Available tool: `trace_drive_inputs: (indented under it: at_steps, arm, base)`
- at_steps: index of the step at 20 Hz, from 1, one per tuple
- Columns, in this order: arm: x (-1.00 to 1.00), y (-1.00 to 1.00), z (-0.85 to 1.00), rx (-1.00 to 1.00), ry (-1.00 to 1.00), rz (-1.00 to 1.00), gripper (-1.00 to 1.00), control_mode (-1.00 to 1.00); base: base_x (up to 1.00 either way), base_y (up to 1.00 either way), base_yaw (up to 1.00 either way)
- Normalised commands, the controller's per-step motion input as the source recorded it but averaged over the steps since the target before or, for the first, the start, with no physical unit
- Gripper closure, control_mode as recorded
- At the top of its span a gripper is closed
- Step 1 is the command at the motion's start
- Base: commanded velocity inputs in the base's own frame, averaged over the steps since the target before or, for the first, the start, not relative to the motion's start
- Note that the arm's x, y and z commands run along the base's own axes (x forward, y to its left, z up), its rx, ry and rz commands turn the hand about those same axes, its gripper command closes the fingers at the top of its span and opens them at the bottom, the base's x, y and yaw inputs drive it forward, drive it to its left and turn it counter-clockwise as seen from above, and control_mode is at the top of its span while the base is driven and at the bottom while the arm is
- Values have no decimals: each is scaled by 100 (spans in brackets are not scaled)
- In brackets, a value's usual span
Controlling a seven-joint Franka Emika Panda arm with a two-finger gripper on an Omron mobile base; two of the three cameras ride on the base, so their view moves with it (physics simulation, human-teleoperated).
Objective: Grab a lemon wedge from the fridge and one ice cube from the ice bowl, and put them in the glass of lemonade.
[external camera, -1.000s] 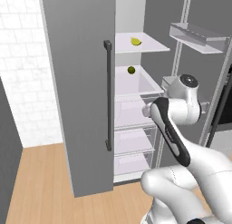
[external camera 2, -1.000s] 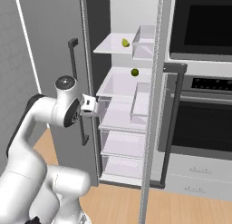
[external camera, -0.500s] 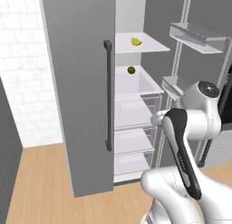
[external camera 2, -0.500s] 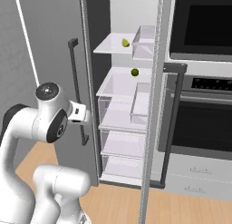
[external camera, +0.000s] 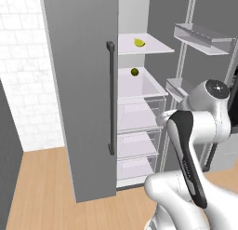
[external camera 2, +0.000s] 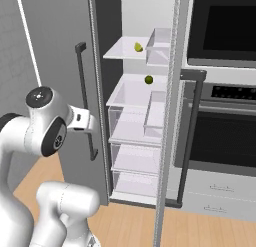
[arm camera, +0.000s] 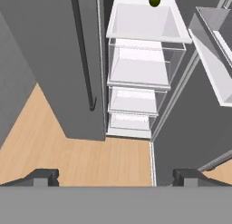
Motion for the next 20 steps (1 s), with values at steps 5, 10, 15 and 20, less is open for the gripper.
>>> trace_drive_inputs:
  at_steps: [5, 10, 15, 20]
  arm:
    - [-2, -1, 0, 0, 0, 0, -100, -100]
    - [0, 0, 0, 0, 0, 0, -100, -100]
    - [-9, 0, 1, 0, -15, 0, -100, -100]
    - [-6, -1, 26, 0, -22, -1, -100, -100]
  base:
    - [0, 0, 0]
    - [0, 0, 0]
    - [0, 0, 0]
    - [0, 0, 0]
